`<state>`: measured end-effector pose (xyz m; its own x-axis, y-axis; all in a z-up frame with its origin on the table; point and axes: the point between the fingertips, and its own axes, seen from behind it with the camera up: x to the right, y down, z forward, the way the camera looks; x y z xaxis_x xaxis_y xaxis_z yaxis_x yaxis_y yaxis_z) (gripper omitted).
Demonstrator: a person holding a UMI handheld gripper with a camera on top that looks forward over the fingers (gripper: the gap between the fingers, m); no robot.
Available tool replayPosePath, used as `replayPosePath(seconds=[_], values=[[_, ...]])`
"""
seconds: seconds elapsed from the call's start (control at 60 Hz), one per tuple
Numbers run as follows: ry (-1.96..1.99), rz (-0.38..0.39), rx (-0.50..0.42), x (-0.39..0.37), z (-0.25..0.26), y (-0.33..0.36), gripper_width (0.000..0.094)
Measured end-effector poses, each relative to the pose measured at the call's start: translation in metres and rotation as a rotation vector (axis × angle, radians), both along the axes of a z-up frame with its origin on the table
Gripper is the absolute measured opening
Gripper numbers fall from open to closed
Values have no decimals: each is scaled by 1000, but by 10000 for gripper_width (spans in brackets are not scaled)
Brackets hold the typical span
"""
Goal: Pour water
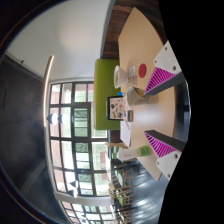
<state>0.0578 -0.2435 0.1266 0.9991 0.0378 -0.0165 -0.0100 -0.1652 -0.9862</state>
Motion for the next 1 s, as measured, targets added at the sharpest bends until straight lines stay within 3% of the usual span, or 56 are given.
replayPosePath(seconds=[0.217, 0.367, 0.517, 0.65, 0.917, 1.0], values=[[-17, 20, -20, -16, -7, 13, 819], [14, 92, -9, -51, -7, 31, 812], [33, 147, 38, -117, -11, 81, 811], [14, 191, 3, -182, -27, 126, 813], [-56, 115, -83, -228, -52, 206, 788], [-45, 116, -122, -230, -61, 233, 696]])
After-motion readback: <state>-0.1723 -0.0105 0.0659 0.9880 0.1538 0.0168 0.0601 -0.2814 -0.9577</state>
